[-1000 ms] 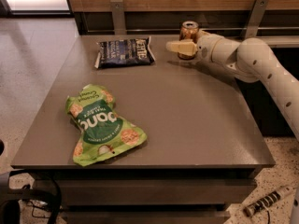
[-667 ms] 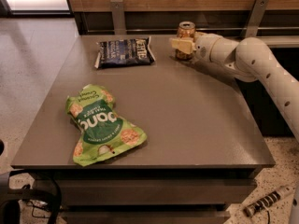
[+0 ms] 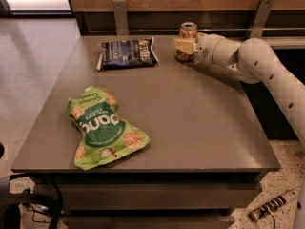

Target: Move orange can near green rice chip bag

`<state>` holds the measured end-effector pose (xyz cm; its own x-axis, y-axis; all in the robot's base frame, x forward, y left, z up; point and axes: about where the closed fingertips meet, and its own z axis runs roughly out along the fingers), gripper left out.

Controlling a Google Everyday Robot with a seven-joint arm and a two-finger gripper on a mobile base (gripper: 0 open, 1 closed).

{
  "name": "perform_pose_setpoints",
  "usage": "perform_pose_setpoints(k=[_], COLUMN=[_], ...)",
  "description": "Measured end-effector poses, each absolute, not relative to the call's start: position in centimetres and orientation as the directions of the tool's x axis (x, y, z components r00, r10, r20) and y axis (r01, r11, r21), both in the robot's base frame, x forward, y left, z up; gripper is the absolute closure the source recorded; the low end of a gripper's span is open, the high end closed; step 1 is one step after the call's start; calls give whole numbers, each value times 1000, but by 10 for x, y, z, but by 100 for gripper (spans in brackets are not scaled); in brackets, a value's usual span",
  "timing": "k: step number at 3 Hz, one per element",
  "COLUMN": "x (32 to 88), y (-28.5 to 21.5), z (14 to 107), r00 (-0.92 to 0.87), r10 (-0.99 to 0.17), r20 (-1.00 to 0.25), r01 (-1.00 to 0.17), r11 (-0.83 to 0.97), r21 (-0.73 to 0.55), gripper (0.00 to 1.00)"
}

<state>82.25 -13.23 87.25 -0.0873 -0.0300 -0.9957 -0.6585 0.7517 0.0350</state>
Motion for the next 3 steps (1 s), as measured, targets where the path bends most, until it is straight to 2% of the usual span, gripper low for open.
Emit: perform_pose_setpoints(k=[1, 2, 3], x=[823, 823, 793], y=[-129, -128, -141], z=[874, 877, 916], r00=[-88, -87, -79], r10=[-28, -25, -29], r20=[-996, -996, -996], r01=[-663, -668, -678], r11=[748, 743, 734], r21=[37, 39, 33], gripper=[100, 100, 100])
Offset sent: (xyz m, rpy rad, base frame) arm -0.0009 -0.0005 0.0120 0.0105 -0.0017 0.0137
